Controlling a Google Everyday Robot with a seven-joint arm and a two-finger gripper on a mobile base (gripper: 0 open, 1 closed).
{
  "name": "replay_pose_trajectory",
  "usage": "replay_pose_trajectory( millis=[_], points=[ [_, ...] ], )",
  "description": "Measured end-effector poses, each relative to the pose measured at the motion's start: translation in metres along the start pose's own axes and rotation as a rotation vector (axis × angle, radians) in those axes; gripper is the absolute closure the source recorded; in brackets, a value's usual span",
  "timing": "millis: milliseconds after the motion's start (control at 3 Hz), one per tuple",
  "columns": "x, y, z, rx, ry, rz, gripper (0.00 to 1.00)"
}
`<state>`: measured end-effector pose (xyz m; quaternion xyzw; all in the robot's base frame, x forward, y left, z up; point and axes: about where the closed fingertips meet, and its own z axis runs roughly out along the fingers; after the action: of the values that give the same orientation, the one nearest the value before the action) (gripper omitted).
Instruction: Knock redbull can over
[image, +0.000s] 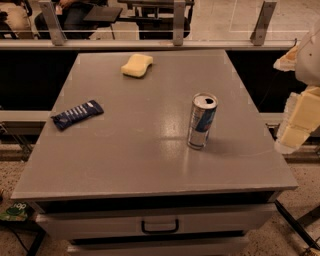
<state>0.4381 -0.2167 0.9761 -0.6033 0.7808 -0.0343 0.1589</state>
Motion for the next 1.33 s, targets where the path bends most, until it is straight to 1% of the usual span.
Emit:
replay_pose_trajectory(
  millis=[333,667,1000,1333],
  points=[
    [0.0,0.0,0.0,0.0,0.0,0.0,0.0],
    [-0.005,-0.003,0.004,0.007,-0.055,0.019,0.0],
    [-0.018,-0.009,0.016,0.017,-0.171,0.054,0.0],
    [-0.038,-0.014,0.035,0.001,-0.291,0.077,0.0]
  ],
)
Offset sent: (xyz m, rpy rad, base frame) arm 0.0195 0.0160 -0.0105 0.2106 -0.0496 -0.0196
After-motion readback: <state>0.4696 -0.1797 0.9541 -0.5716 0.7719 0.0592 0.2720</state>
